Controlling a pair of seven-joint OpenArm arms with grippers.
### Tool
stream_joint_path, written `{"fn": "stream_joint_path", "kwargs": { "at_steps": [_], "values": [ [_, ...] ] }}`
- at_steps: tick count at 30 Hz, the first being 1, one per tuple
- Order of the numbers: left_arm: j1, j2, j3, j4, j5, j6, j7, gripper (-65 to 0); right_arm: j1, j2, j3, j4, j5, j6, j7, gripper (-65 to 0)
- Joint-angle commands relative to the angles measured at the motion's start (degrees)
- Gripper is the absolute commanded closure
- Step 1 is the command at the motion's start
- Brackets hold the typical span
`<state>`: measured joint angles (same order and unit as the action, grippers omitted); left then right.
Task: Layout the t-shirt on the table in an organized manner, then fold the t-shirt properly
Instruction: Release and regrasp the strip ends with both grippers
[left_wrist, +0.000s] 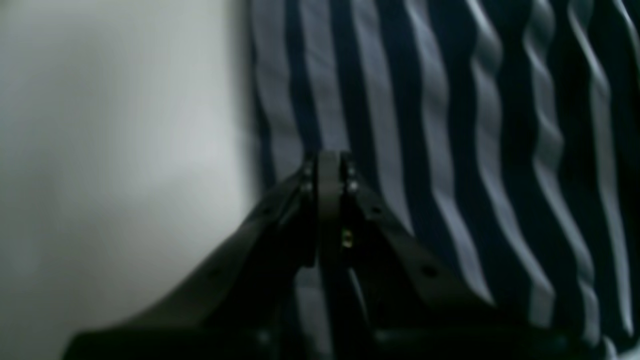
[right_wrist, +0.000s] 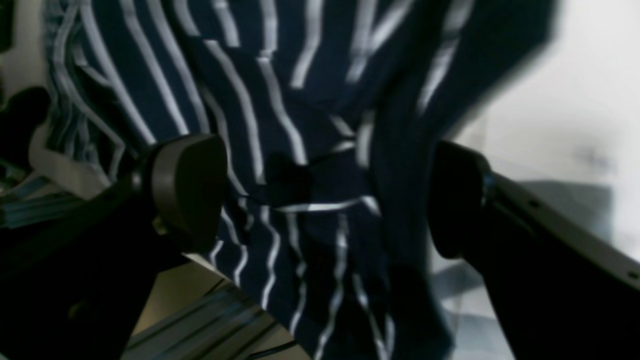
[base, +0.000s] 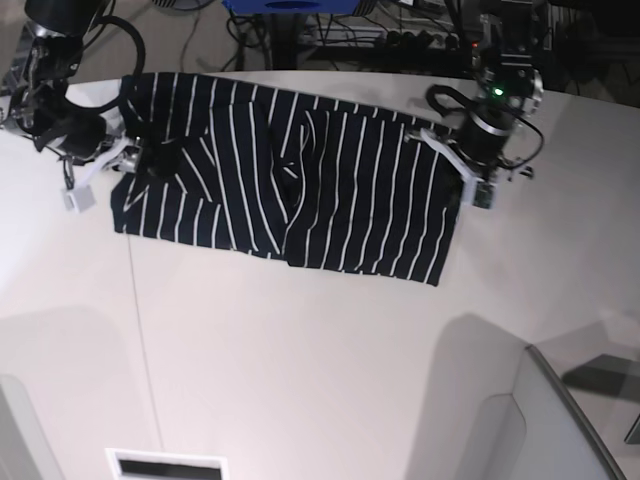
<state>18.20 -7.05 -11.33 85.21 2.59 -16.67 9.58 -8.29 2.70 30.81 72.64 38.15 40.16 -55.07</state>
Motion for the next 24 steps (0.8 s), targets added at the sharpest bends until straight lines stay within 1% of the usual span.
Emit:
{"fn": "stream_joint_path", "kwargs": {
  "at_steps": [1, 7, 9, 11, 13, 16, 21, 22, 24],
  "values": [
    [-0.31, -0.47, -0.93, 1.6, -0.61, 0.01, -1.36, 0.0, 0.16, 0.25, -1.14, 0.19, -0.92, -0.16, -0.71, -57.3],
    [-1.18, -1.0, -8.58, 1.96, -0.17, 0.01, -1.36, 0.0, 0.07, -0.37, -5.62, 0.19, -0.74, -0.16, -0.54, -57.3],
    [-1.62, -1.96, -10.6, 0.72, -0.17, 0.01, -1.36, 0.0, 0.07, -1.25, -6.06, 0.19, -0.74, -0.16, -0.54, -57.2],
    [-1.89, -3.02, -11.92, -1.74, -0.17, 0.01, -1.72, 0.0, 0.07, -1.42, -6.24, 0.19, -0.74, -0.16, -0.54, -57.0],
    [-3.21, -4.34, -11.22, -4.2, -0.52, 0.01, -1.8, 0.0, 0.25, -1.42, -6.24, -0.25, -0.74, -0.16, -0.27, -57.0],
    [-5.93, -5.57, -8.93, -9.12, -0.44, 0.01, -1.8, 0.0, 1.48, -1.34, -6.32, -3.67, -0.83, -0.16, 1.93, -57.0],
    [-11.21, -5.57, -5.41, -14.92, -0.17, 0.01, -1.8, 0.0, 4.56, -1.16, -6.41, -10.18, -0.83, -0.16, 2.54, -56.7],
    [-12.26, -5.48, -4.36, -16.24, -0.17, 0.01, -1.72, 0.0, 4.82, -1.16, -6.41, -10.62, -0.83, -0.16, 2.54, -55.2],
    [-13.67, -5.57, -1.19, -18.53, -0.17, 0.01, -1.63, 0.0, 5.17, -1.16, -6.41, -10.71, -0.83, -0.16, 2.54, -48.8]
  ]
}}
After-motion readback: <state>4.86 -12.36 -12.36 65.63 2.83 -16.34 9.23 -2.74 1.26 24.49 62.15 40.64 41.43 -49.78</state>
